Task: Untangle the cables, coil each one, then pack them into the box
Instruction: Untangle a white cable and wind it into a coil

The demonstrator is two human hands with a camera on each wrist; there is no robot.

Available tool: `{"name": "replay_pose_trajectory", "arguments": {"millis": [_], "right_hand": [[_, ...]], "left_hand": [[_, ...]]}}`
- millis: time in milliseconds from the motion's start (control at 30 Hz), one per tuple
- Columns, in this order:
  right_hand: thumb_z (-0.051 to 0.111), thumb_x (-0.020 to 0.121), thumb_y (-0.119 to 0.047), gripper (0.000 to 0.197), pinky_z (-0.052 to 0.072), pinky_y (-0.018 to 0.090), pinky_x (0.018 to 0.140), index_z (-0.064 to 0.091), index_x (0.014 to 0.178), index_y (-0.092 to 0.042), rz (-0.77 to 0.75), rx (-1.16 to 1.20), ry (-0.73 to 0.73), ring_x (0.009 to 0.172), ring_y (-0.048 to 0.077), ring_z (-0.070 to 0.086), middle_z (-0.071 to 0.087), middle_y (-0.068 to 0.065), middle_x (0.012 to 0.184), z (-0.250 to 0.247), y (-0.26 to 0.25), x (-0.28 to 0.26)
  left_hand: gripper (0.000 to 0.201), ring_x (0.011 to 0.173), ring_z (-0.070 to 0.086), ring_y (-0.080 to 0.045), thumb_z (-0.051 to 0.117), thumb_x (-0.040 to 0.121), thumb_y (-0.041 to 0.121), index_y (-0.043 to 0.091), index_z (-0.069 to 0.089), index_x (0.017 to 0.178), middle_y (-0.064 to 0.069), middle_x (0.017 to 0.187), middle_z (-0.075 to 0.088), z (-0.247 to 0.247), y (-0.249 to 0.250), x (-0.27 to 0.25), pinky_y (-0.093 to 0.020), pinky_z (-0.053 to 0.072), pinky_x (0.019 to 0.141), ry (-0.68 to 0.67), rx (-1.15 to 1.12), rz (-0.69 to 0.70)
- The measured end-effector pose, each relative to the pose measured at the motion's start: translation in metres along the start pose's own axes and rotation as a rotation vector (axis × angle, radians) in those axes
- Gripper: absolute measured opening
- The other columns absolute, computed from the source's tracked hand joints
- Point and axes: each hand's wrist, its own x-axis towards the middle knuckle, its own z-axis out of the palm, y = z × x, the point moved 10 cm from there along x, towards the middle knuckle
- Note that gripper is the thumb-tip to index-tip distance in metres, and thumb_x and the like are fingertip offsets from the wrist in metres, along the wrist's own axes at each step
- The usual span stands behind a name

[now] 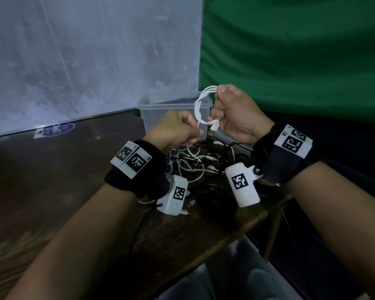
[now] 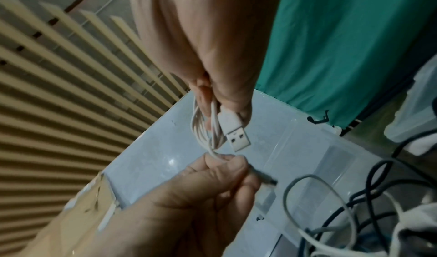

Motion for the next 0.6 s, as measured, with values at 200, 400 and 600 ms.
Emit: {"name": "replay_pose_trajectory", "arguments": {"millis": [200,400,600], "right_hand": [[0.039,0.102,-0.019,0.023,0.057,0.035,0.063,0.047,0.082,-0.010,0.036,0.075,-0.008,0.051,0.011,0.047,0.042,-0.001,0.055,-0.004,-0.009,-0.002],[0.045,0.100,-0.026,0.023,0.048,0.026,0.054,0.053,0.080,-0.017,0.035,-0.120,0.077,0.049,0.009,0.050,0.046,-0.002,0.063,-0.017,-0.006,0.000],[0.048,0.098,-0.023,0.022,0.039,0.022,0.047,0.057,0.081,-0.014,0.009,-0.078,0.084,0.050,0.012,0.047,0.048,-0.001,0.060,-0.019,-0.009,0.003]], "left_hand": [[0.028,0.061,0.063,-0.013,0.062,0.080,-0.014,0.008,0.050,0.067,-0.010,0.066,0.063,-0.005,0.015,0.001,-0.022,0.056,0.067,0.079,-0.253,0.168],[0.023,0.070,0.052,-0.021,0.063,0.075,-0.013,0.008,0.056,0.067,-0.007,0.067,0.062,0.003,0.020,0.001,-0.023,0.044,0.068,-0.042,-0.417,0.154],[0.020,0.077,0.062,-0.016,0.058,0.082,-0.010,0.008,0.065,0.086,-0.004,0.080,0.071,0.009,0.028,-0.005,-0.025,0.052,0.077,-0.154,-0.514,0.175]]}}
